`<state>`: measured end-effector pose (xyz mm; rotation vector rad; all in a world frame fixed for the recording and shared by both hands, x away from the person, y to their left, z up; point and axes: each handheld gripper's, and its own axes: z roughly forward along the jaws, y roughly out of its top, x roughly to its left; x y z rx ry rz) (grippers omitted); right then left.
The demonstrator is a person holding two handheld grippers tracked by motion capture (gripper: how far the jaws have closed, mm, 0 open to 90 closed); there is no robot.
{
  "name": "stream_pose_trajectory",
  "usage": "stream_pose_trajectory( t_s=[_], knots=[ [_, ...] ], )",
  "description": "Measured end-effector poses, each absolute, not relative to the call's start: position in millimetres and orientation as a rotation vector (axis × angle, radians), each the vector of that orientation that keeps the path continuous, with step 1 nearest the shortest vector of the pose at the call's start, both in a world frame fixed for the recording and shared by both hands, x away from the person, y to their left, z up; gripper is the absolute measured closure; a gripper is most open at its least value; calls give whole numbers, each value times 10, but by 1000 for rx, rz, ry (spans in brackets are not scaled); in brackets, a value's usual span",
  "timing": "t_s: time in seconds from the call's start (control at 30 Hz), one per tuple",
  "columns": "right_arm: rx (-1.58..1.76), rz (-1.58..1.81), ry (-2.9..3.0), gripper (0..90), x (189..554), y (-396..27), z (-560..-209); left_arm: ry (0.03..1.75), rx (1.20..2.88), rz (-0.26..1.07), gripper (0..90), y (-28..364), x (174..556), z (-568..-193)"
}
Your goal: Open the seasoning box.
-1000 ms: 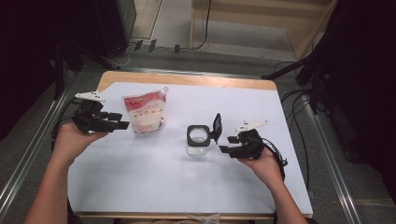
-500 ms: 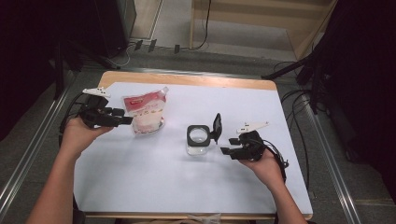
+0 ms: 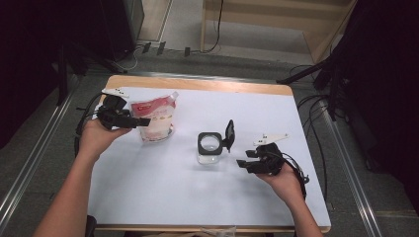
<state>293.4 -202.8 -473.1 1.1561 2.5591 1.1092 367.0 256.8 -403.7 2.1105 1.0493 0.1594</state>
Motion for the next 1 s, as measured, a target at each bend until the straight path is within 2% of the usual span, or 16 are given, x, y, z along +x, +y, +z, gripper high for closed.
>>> stream_pose_trajectory(
  t_s=[0.07,0.23,0.4,0.57,0.67,0.73,1.0],
  knots=[
    [1156,1105,2560,464,2926,-2023,-4732,1038,2107,149,534,2511,3686,-4029],
    [1125,1116,2566,467,2903,-1989,-4720,1009,2098,169,672,2444,3678,-4025],
    [1082,1186,2558,519,2841,-1966,-4623,950,2156,261,803,2347,3611,-3982],
    [979,1282,2585,559,2684,-1905,-4430,981,2114,234,887,2347,3592,-3895],
    [931,1317,2599,564,2620,-1869,-4342,990,2097,199,900,2363,3597,-3869],
    [833,1357,2624,586,2520,-1795,-4225,1004,2084,131,900,2366,3598,-3841],
    [713,1364,2677,597,2333,-1483,-4104,973,2061,64,900,2356,3527,-3649]
  ],
)
